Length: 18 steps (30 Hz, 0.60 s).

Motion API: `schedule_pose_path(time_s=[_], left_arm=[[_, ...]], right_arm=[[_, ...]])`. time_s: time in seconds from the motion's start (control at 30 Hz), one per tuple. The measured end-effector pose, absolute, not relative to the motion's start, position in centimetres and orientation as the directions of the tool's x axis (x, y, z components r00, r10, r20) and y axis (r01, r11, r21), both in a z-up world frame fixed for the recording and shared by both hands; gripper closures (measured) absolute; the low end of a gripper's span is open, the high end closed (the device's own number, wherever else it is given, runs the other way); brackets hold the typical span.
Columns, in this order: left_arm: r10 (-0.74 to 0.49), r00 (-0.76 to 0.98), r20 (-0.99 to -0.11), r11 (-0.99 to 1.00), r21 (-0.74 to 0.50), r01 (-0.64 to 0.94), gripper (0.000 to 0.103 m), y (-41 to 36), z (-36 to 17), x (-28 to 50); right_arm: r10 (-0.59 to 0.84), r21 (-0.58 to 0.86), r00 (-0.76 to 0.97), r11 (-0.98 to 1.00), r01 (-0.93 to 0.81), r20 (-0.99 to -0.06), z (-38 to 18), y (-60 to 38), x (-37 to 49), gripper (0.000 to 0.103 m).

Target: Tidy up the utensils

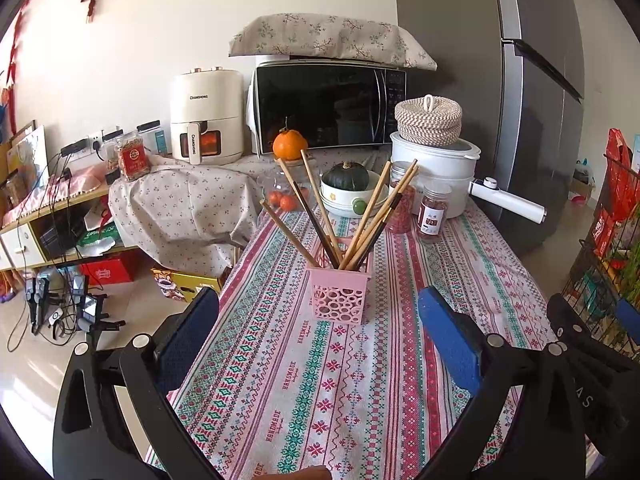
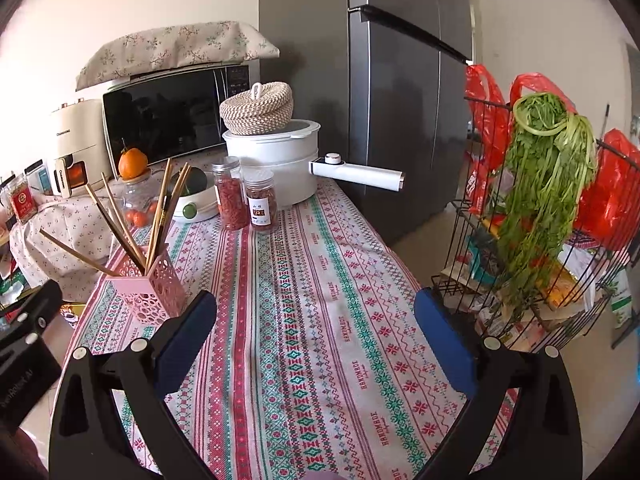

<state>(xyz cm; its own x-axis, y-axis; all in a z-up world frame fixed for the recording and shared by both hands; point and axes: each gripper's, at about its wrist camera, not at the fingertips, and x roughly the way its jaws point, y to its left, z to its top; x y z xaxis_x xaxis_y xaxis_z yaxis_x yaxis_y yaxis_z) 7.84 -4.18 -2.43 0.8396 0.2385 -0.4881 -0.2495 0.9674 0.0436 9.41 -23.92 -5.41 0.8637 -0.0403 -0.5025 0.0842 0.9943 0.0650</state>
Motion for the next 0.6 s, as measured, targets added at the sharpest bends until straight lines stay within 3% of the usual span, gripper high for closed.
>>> schedule_pose_path(time_s=[0.6], left_arm=[[0.229, 0.819, -0.526, 0.968, 0.034, -0.249, 0.007, -3.99, -2.98, 8.31]], right_arm=[[-0.041, 0.093, 0.853, 0.99, 0.104, -0.52, -5.61, -24.49, 9.63, 0.007]])
